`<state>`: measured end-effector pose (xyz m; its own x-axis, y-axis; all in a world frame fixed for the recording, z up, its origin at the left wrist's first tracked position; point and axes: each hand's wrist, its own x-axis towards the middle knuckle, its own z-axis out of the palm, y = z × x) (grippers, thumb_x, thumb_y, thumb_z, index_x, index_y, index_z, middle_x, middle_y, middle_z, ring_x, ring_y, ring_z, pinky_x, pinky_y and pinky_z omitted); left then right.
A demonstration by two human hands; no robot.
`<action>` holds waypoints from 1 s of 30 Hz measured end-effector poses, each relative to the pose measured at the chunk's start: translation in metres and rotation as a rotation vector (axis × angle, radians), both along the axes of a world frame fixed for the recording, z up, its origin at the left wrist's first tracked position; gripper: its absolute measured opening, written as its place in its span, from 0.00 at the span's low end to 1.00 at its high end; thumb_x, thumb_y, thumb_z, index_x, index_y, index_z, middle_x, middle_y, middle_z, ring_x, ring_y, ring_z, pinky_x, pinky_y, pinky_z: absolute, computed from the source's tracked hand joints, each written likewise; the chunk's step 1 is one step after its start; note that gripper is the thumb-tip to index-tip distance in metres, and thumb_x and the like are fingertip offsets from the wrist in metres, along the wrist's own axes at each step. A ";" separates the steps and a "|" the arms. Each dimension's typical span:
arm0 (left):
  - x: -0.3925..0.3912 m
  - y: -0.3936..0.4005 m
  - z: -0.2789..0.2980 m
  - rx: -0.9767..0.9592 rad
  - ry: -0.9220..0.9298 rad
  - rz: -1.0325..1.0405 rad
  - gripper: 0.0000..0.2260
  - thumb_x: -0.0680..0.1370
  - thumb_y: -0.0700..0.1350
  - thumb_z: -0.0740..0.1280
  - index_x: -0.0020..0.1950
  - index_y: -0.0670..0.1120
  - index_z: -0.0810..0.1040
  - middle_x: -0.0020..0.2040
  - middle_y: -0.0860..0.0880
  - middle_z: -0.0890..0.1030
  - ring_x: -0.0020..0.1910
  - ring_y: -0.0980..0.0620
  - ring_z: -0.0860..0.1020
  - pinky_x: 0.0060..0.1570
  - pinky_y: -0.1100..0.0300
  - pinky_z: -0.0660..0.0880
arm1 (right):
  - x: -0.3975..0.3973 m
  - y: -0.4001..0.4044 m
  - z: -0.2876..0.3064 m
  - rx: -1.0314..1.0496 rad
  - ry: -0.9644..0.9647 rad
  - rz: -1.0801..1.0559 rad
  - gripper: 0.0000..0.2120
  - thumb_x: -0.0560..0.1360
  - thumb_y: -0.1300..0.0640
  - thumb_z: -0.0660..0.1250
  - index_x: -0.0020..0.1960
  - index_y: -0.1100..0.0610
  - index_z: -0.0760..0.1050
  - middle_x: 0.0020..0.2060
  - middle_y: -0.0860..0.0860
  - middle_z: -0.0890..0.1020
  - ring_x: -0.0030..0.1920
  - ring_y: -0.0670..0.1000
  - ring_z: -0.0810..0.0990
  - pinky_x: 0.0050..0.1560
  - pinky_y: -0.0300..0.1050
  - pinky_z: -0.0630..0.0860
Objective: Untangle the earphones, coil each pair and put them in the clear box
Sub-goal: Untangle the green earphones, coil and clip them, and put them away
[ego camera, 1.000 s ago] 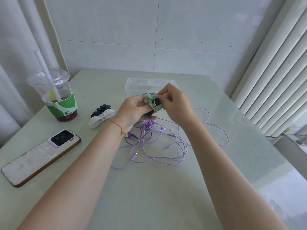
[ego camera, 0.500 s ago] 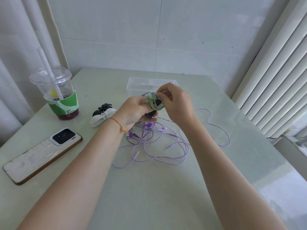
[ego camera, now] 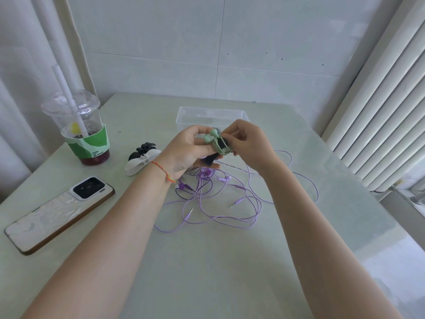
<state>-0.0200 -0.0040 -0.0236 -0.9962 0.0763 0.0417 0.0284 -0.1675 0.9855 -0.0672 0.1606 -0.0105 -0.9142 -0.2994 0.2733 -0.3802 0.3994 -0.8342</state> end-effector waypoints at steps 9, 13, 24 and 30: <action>-0.001 0.001 -0.001 -0.082 0.035 0.020 0.14 0.74 0.30 0.70 0.57 0.41 0.75 0.47 0.39 0.81 0.41 0.45 0.83 0.36 0.51 0.82 | 0.003 0.000 -0.002 -0.090 -0.079 0.070 0.04 0.77 0.63 0.68 0.47 0.65 0.77 0.36 0.59 0.81 0.31 0.50 0.75 0.32 0.38 0.73; -0.001 -0.001 0.000 -0.098 0.042 0.065 0.15 0.73 0.29 0.71 0.57 0.39 0.77 0.48 0.39 0.81 0.40 0.46 0.83 0.35 0.53 0.81 | 0.003 -0.001 -0.003 -0.125 -0.099 0.070 0.04 0.77 0.63 0.68 0.46 0.65 0.77 0.36 0.57 0.81 0.33 0.51 0.75 0.32 0.39 0.73; -0.004 0.012 0.000 0.026 0.080 0.209 0.13 0.75 0.29 0.69 0.57 0.41 0.76 0.51 0.41 0.82 0.44 0.43 0.84 0.45 0.51 0.83 | 0.011 -0.008 0.000 -0.241 -0.054 0.018 0.08 0.78 0.66 0.62 0.50 0.62 0.80 0.32 0.57 0.77 0.25 0.46 0.70 0.29 0.35 0.68; -0.003 0.016 0.007 0.075 0.072 0.220 0.10 0.78 0.36 0.67 0.59 0.38 0.75 0.41 0.45 0.84 0.38 0.45 0.84 0.49 0.45 0.81 | 0.008 -0.013 -0.003 -0.256 0.007 -0.090 0.07 0.78 0.66 0.63 0.48 0.61 0.80 0.30 0.52 0.79 0.23 0.43 0.76 0.28 0.35 0.71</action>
